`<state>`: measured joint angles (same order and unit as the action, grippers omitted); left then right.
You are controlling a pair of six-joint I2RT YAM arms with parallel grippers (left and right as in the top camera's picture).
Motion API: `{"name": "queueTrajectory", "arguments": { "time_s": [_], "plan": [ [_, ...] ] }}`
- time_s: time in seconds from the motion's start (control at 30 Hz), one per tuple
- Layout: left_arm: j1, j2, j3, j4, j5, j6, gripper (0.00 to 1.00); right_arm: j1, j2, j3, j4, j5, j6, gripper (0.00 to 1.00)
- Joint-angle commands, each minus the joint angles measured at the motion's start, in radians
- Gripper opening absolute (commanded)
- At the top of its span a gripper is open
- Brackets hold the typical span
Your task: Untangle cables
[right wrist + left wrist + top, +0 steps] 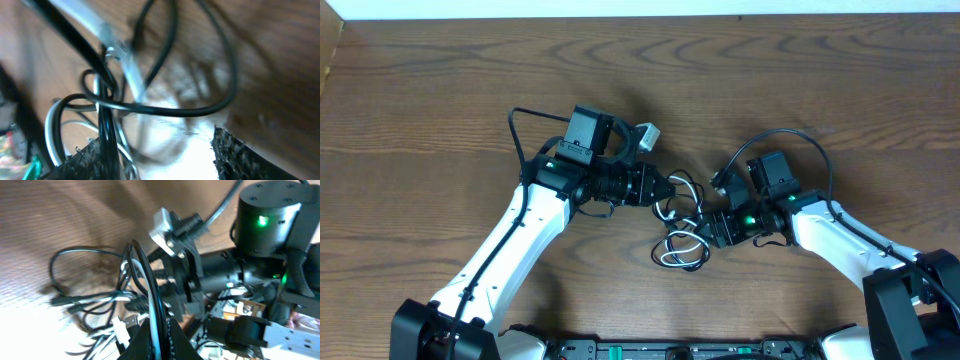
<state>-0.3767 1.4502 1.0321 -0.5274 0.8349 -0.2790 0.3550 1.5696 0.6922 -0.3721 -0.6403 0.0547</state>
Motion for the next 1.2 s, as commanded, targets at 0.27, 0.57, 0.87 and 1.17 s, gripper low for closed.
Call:
{"name": "queueTrajectory", "arguments": {
  "time_s": [0.27, 0.57, 0.87, 1.17],
  "plan": [
    [-0.002, -0.013, 0.000, 0.016, -0.197, 0.016, 0.08, 0.000, 0.003, -0.008, 0.003, -0.248, -0.109, 0.55],
    [-0.002, -0.012, 0.000, 0.082, -0.304, 0.005, 0.08, 0.000, 0.003, -0.008, 0.005, -0.376, -0.166, 0.61],
    [-0.002, -0.007, 0.000, 0.118, -0.304, 0.005, 0.08, 0.043, 0.003, -0.008, 0.007, -0.353, -0.185, 0.63],
    [-0.002, -0.004, 0.000, 0.117, -0.297, -0.022, 0.08, 0.107, 0.003, -0.008, 0.038, -0.058, -0.132, 0.52]
  ]
}}
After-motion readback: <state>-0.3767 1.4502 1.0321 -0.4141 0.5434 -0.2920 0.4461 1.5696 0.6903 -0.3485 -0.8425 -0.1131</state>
